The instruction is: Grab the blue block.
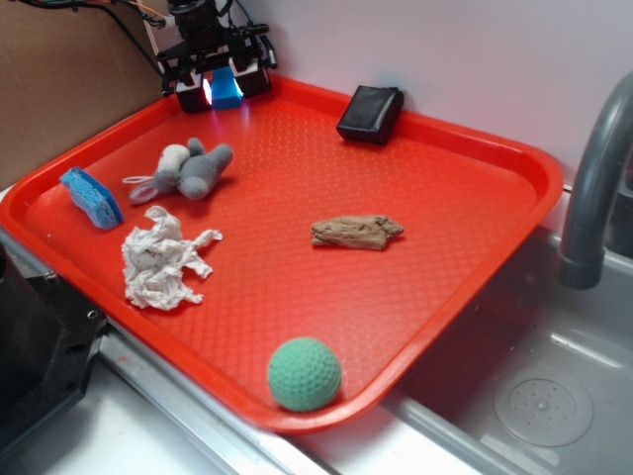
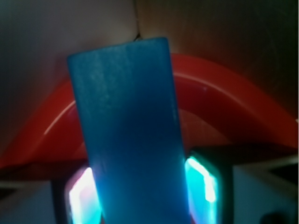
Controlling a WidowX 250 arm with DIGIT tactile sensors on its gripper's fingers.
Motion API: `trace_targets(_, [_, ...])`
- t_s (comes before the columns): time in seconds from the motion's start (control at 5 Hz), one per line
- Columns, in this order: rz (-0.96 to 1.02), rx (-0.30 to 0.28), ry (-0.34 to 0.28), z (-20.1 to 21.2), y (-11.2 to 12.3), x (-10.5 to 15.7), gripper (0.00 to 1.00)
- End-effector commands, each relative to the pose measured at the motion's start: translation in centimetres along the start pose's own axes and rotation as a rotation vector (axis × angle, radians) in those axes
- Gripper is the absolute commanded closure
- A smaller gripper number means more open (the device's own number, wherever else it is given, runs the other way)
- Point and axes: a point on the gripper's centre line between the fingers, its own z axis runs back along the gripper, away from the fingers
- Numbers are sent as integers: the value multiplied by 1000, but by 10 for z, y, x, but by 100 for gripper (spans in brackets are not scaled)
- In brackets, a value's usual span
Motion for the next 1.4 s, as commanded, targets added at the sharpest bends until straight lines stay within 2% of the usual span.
trace_targets(0.0, [-46,18,-7,21,6,-5,100])
trace_targets(0.2, [-112,-1,18,69,21,-38,100])
trace_targets(0.4, [-215,1,86,125,42,-71,100])
trace_targets(0.6, [-310,4,264,171,60,-94,100])
trace_targets(0.8, [-367,-45,321,189,64,-109,100])
trace_targets(1.0, [-533,-106,256,204,49,-140,100])
trace_targets(1.2, [-609,-103,188,203,37,-154,100])
